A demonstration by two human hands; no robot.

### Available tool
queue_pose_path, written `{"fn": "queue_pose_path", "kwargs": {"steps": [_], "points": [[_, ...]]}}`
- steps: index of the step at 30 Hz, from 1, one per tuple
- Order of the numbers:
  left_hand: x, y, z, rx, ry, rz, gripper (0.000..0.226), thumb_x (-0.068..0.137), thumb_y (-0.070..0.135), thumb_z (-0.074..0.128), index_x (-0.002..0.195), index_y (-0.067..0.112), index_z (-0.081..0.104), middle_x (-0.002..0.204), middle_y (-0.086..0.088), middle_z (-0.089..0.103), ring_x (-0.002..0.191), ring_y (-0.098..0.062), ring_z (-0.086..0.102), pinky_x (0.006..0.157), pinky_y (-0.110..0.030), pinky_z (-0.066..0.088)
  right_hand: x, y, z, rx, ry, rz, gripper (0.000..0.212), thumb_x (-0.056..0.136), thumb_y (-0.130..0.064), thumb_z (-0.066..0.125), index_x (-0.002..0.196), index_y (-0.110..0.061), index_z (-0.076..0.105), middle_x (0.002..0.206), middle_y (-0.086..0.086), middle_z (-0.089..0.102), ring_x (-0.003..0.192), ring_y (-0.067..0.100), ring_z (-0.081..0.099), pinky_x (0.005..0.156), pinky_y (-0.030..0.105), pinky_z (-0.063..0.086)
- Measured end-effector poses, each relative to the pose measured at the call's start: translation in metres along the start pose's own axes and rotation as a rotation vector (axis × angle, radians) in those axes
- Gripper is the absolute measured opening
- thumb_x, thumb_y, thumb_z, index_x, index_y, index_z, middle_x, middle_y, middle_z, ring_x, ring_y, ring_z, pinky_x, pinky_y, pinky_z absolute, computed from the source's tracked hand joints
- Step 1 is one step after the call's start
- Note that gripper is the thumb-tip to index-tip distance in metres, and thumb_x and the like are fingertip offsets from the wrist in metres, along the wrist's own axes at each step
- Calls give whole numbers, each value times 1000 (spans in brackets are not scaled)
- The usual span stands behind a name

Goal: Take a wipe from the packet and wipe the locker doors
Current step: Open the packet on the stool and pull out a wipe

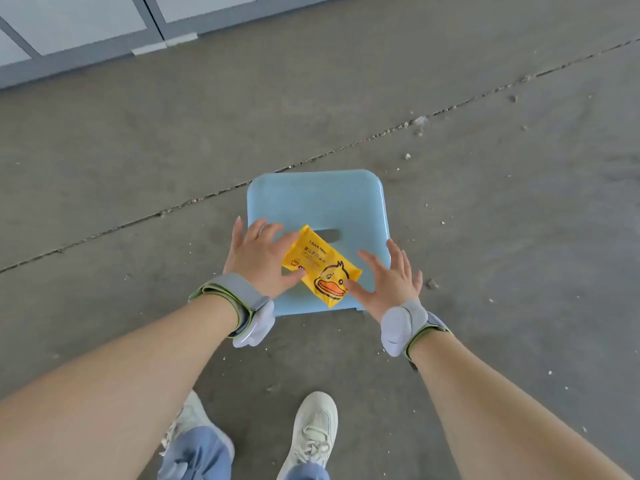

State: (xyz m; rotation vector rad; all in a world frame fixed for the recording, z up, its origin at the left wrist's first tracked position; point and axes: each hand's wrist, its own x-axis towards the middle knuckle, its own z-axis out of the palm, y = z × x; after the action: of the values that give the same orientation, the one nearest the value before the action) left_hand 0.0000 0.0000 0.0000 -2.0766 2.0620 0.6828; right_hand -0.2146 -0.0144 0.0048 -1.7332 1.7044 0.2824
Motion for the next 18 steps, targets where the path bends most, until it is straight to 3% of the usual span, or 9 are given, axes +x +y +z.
{"fn": "queue_pose_path", "kwargs": {"steps": [2, 6, 8, 10, 11, 15, 18], "points": [[3, 3, 10, -38, 69, 55, 67, 84, 52, 59, 143, 27, 38, 144, -2, 36, 139, -25, 17, 113, -49, -6, 2, 3, 11, -46, 5, -14, 52, 87, -54, 53, 136, -42, 39, 158, 0, -4, 146, 24, -7, 115, 54, -2], [14, 10, 29, -70, 64, 115, 62, 83, 43, 64, 140, 26, 44, 141, -2, 40, 138, -26, 22, 113, -49, -2, 4, 10, 27, -78, -22, -11, 43, 89, -50, 52, 131, -43, 45, 158, 3, -5, 146, 23, -10, 115, 54, -4], [20, 9, 33, -64, 139, 228, 52, 77, 36, 69, 125, 18, 60, 125, -8, 55, 123, -36, 43, 107, -56, 21, 6, 13, 31, -127, -25, -12, 41, 90, -49, 51, 131, -44, 46, 158, 3, -6, 145, 22, -12, 115, 54, -6], [24, 7, 39, -61, 192, 319, 46, 61, 34, 69, 102, 14, 72, 98, -9, 66, 93, -39, 61, 85, -53, 45, 6, 13, 33, -177, -26, -14, 41, 93, -48, 47, 134, -44, 43, 158, 4, -6, 145, 22, -13, 114, 54, -7], [26, 7, 42, -66, 209, 346, 45, 57, 33, 69, 97, 13, 73, 91, -8, 66, 85, -37, 63, 77, -50, 50, 7, 14, 35, -195, -28, -10, 42, 94, -46, 44, 136, -45, 40, 158, 4, -5, 145, 23, -12, 114, 54, -7], [25, 10, 49, -105, 144, 331, 47, 55, 18, 87, 99, 11, 72, 92, -11, 66, 84, -37, 63, 73, -46, 49, 10, 14, 39, -267, -22, -16, 44, 99, -39, 34, 142, -43, 29, 158, 0, -1, 145, 23, -11, 114, 56, -8], [22, 15, 52, -175, 121, 258, 48, 60, 15, 86, 105, 10, 71, 99, -13, 65, 88, -37, 61, 75, -45, 46, 15, 13, 40, -264, -8, -33, 43, 100, -40, 31, 143, -41, 29, 159, -1, -3, 145, 24, -14, 113, 56, -9]]}}
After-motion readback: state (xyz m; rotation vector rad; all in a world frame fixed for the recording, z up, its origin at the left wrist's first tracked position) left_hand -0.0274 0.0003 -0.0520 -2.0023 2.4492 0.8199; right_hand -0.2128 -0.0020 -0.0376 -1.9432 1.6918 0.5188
